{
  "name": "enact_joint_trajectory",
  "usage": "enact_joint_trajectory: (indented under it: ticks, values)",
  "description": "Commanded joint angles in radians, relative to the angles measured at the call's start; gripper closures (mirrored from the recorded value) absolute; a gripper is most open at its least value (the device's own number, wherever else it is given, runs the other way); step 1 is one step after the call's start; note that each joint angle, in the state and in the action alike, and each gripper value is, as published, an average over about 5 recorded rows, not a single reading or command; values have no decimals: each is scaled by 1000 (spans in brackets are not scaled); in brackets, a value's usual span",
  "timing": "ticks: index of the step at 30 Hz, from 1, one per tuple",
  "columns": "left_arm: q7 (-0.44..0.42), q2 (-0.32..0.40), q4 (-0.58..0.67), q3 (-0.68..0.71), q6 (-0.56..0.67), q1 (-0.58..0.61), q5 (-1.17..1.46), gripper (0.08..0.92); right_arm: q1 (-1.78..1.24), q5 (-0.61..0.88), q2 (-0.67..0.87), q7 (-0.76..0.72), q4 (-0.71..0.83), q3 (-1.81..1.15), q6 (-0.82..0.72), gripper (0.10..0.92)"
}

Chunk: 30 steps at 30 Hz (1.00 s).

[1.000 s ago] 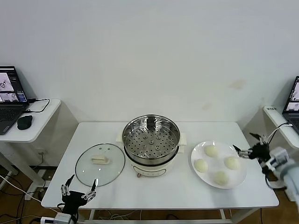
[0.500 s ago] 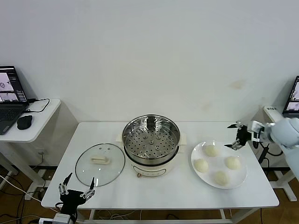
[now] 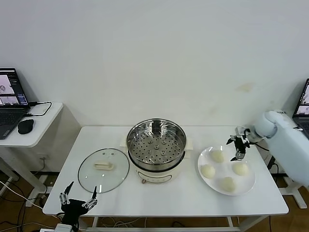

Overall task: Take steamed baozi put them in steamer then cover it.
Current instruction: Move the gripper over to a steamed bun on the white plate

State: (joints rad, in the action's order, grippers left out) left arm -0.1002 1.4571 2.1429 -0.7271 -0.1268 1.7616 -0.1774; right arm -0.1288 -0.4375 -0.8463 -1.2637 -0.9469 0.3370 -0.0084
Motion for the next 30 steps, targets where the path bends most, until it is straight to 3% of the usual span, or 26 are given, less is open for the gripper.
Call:
enact_joint_trajectory:
  ticks: [1,15,30]
  values:
    - [1,3,-2,1,1,3,-2,177,62,-96,-82,-13,142,55,57,202]
    - [4,12,-25,16,9,8,-11,177,42,-101,-173,142,235,10,53,203]
    - [5,10,-35,22,10,9,-11,177,21,-129,-194,145,261,-8,54,202]
